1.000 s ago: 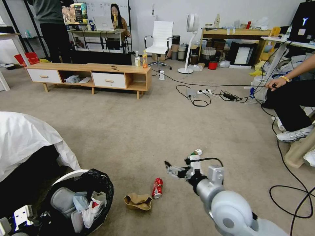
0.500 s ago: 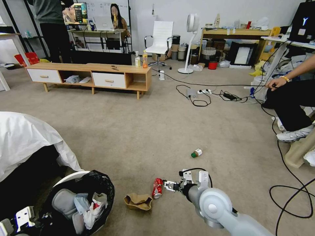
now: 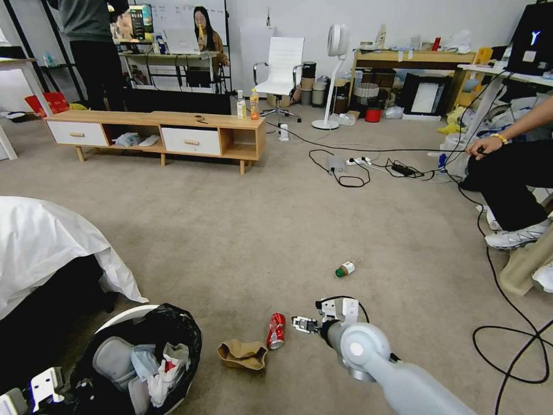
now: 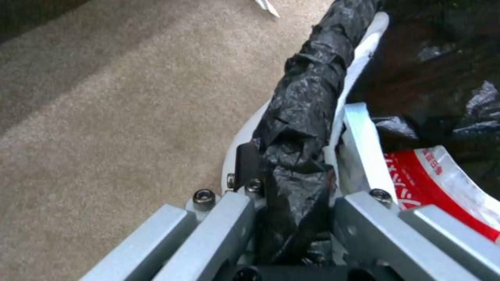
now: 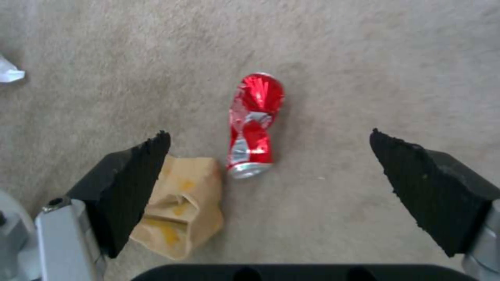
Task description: Pick up the trash bin and place the garbage on the floor into it.
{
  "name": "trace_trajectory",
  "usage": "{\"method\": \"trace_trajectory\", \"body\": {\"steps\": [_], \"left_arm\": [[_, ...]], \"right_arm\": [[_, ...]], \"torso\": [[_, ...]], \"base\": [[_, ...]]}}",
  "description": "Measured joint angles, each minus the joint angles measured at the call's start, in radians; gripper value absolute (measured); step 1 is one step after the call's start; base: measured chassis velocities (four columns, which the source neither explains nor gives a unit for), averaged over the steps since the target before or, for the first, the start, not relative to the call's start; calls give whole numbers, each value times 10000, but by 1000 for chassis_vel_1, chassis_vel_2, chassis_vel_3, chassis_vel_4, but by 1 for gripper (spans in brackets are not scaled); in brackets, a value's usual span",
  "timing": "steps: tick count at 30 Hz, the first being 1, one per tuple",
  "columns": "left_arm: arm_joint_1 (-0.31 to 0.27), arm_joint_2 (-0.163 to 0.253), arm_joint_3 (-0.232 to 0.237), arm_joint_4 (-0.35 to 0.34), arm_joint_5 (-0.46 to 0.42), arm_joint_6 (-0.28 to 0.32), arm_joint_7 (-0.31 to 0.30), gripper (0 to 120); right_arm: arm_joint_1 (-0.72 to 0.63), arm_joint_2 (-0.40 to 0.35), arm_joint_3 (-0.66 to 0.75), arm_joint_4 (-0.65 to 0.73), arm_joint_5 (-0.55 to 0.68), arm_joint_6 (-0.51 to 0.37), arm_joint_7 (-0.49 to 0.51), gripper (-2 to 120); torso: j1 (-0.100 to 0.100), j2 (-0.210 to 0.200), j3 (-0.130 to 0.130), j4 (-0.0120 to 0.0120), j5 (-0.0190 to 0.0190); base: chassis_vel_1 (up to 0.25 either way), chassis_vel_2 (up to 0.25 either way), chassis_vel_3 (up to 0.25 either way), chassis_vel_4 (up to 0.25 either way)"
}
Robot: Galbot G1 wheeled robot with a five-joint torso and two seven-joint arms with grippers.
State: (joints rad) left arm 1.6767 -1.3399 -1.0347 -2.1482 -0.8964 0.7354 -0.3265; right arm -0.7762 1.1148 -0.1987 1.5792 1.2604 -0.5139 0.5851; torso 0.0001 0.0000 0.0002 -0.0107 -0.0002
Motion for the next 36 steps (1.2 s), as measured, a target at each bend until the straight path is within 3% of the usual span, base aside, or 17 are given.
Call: {"method": "trace_trajectory", "body": {"steps": [12,36], "left_arm": [[-5,20,72,85,42,0,1,1],[75,-38,48,94,82,0,4,1]], "right_arm": [[270,1054,-300,-1733,-725,148,-807,96],[892,2058,-338,-4547,-2051,670,-2496,96]], "torso": [[1,0,0,-3,2],[0,0,0,-2,1]], "base": [[0,0,0,0],[0,0,0,0]]}}
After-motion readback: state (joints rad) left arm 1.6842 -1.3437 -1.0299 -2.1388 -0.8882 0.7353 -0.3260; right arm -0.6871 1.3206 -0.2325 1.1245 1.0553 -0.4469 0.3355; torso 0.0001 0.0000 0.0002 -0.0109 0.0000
